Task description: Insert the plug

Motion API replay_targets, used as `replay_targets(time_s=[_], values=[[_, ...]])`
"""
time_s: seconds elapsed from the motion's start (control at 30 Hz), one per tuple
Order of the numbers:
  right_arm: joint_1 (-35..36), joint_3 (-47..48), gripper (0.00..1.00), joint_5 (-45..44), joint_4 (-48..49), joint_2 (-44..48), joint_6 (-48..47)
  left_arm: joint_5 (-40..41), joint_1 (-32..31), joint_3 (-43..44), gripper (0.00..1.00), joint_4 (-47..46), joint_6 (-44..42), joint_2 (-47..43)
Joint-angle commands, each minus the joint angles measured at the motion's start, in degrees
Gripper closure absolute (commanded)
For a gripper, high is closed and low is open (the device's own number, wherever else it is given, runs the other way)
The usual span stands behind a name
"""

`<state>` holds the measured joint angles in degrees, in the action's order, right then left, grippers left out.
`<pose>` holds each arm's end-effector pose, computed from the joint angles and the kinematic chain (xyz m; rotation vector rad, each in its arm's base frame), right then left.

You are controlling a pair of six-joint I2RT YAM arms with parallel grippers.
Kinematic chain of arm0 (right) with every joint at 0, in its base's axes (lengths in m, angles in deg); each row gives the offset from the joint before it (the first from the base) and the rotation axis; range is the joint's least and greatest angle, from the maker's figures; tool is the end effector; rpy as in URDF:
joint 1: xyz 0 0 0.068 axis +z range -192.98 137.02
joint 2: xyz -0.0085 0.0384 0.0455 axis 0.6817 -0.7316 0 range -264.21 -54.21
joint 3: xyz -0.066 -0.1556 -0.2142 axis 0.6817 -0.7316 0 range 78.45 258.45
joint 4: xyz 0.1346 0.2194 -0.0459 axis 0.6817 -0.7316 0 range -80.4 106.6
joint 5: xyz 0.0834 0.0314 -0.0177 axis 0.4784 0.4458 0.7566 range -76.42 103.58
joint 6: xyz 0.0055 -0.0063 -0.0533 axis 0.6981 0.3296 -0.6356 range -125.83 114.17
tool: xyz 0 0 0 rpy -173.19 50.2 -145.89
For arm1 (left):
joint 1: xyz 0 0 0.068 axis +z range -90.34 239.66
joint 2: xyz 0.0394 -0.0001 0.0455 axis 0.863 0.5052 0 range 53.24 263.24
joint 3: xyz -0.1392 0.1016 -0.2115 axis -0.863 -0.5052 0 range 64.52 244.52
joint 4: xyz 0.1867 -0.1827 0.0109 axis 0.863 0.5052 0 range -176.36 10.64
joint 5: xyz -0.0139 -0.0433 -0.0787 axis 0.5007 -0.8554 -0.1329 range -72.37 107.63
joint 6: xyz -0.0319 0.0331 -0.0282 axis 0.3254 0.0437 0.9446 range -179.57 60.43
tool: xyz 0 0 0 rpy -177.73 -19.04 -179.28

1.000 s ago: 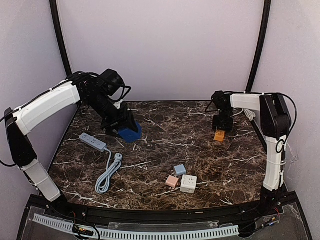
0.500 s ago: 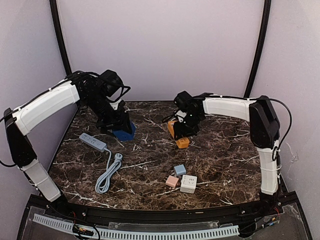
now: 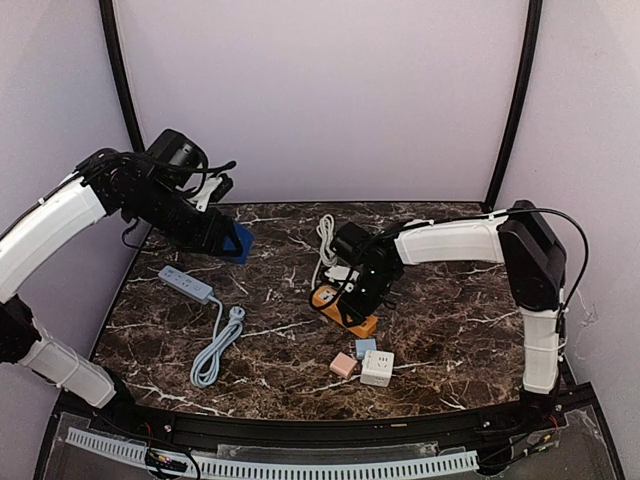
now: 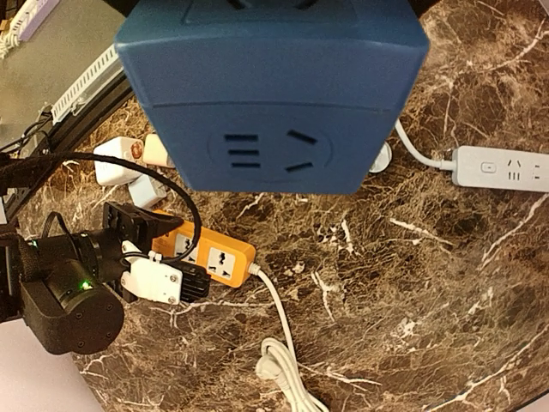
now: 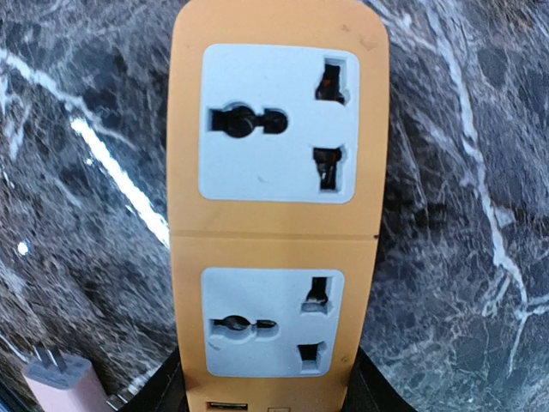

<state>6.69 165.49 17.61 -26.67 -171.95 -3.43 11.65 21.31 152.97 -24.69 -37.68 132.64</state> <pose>0.2663 0.3174 0.1685 -1.1793 2.6587 0.2718 0.2098 -0.1706 0.3839 0.4132 2.5400 -0.5530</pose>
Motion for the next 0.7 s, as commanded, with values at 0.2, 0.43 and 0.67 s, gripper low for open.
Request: replay_targets(time_s=[0.2, 0.43, 0.67], values=[[-0.3, -4.2, 0.91, -7.2, 2.2, 4.6, -7.4, -1.5, 0.3, 8.2, 0.99, -0.7, -13.1, 9.3], [-0.4, -7.4, 0.81, -12.0, 3.8, 6.8, -7.6, -3.6, 0.3, 9.6, 0.99, -1.7, -15.3, 13.0], [-0.7, -11.4, 0.61, -14.1, 5.9, 10.1, -5.6, -6.5, 0.3, 10.8, 0.99, -2.8, -17.2, 15.2]])
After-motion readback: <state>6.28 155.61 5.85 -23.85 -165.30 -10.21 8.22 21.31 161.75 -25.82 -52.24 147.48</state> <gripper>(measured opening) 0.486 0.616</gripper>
